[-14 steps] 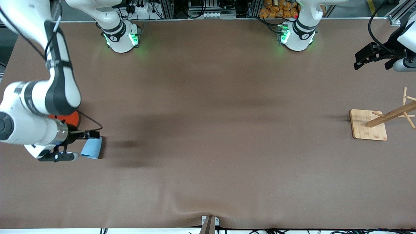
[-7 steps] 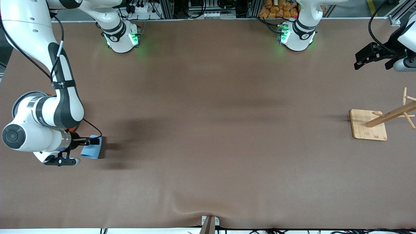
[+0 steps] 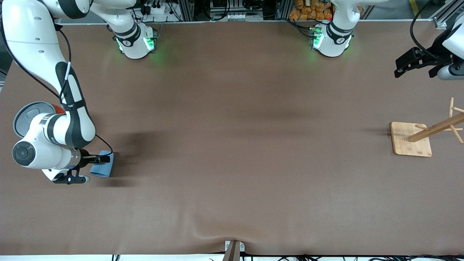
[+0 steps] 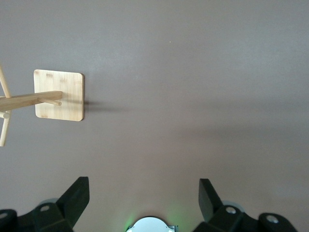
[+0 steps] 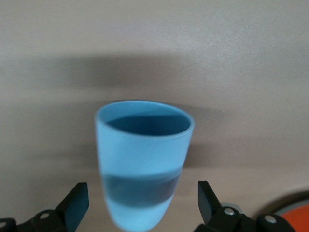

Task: Flip cup
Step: 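Close the right gripper on the blue cup's base, then lift the blue cup with the right gripper while the left gripper advances, then hold the cup out while the left gripper reaches toward its rim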

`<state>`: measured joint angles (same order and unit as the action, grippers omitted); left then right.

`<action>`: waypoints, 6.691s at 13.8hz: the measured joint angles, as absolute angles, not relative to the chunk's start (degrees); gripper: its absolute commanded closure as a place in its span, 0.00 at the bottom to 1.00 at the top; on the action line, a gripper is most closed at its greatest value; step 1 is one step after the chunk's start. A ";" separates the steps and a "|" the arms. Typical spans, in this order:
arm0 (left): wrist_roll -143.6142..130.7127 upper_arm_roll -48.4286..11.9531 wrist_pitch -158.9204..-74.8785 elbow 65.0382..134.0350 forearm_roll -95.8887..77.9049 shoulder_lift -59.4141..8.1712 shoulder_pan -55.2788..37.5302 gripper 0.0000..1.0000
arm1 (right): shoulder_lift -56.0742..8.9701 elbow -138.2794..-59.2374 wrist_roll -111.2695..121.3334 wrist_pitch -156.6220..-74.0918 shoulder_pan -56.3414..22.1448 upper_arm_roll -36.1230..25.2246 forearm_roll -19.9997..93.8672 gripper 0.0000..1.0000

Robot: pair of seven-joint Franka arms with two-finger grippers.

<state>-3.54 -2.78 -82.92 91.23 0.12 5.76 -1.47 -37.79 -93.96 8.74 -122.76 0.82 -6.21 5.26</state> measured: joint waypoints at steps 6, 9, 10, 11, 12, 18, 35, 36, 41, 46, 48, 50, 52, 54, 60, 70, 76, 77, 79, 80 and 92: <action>-3.54 -2.81 -84.88 91.59 0.16 5.74 -1.48 0.00 | -40.31 -93.94 9.11 -127.20 0.82 -5.57 8.29 0.00; -3.54 -2.82 -85.28 91.64 0.16 5.70 -1.48 0.00 | -41.04 -93.94 9.12 -128.11 0.58 -5.45 8.65 0.00; -3.54 -2.82 -85.29 91.64 0.16 5.70 -1.47 0.00 | -41.06 -93.94 9.12 -128.15 0.59 -5.45 8.66 0.00; -3.54 -2.82 -85.29 91.64 0.16 5.70 -1.47 0.00 | -41.06 -93.91 9.13 -128.18 0.58 -5.45 8.66 0.00; -3.54 -2.82 -85.29 91.63 0.16 5.71 -1.47 0.00 | -41.06 -93.90 9.14 -128.19 0.59 -5.45 8.66 0.00; -3.54 -2.82 -85.22 92.15 0.16 7.39 -1.46 0.00 | -41.06 -93.89 11.51 -128.08 0.59 -5.45 8.66 0.00; -3.54 -2.56 -85.64 94.21 0.19 9.57 -1.05 0.00 | -41.02 -91.57 20.36 -121.70 0.33 -5.23 8.68 0.57; -3.54 -2.47 -85.86 94.21 0.19 9.57 -0.31 0.00 | -40.96 -89.47 20.70 -118.52 0.24 -5.17 8.69 0.57; -3.39 -2.26 -87.47 94.54 0.20 8.84 3.18 0.00 | -40.32 -77.04 21.74 -105.03 -1.84 -4.79 8.77 0.57; -3.37 -2.20 -88.08 94.69 0.19 7.55 3.95 0.00 | -40.46 -75.48 30.59 -104.83 -5.50 -0.57 10.18 0.57; -3.37 -2.21 -88.13 94.71 0.11 6.73 4.00 0.00 | -40.49 -75.47 32.79 -105.32 -5.98 4.53 10.22 0.56; -3.37 -2.22 -88.31 94.73 -1.12 5.31 4.02 0.00 | -40.52 -75.48 35.79 -106.17 -6.37 8.08 10.22 0.56; -3.37 -2.26 -88.67 94.76 -2.41 3.16 4.02 0.00 | -40.66 -75.49 39.22 -108.60 -6.82 10.82 10.27 0.55; -3.37 -2.29 -88.77 94.78 -2.62 0.95 4.02 0.00 | -40.76 -75.51 42.79 -111.37 -9.65 11.99 10.30 0.55; -3.37 -2.31 -88.73 95.68 -3.28 -3.21 4.07 0.00 | -41.24 -76.71 48.90 -121.83 -21.73 12.08 10.10 0.47; -1.70 -2.28 -90.02 100.63 -11.45 -6.49 9.21 0.00 | -48.67 -78.03 45.61 -134.80 -32.35 11.44 -0.04 0.41; 0.28 -2.37 -100.11 110.40 -21.98 -7.33 11.00 0.00 | -50.36 -78.95 44.33 -140.57 -37.10 7.64 -5.17 0.00; 1.86 -2.69 -101.38 111.39 -22.88 -7.71 11.00 0.00 | -50.38 -79.44 44.31 -141.42 -37.13 7.52 -6.67 0.00; 5.73 -3.37 -102.44 112.50 -26.37 -9.31 10.96 0.00 | -50.40 -80.03 44.30 -142.70 -37.14 7.41 -9.38 0.00; 8.18 -3.61 -103.23 112.96 -28.23 -10.30 10.95 0.00 | -50.40 -80.15 44.30 -142.91 -37.14 7.39 -9.87 0.00; 17.79 -17.81 -121.06 116.03 -58.15 -22.92 10.25 0.08 | -48.96 -79.39 41.73 -140.25 -36.73 7.18 -7.04 0.00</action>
<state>17.79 -17.81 -121.06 116.03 -58.15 -22.92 10.25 -48.96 -79.39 41.73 -140.25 -36.73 7.18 -7.04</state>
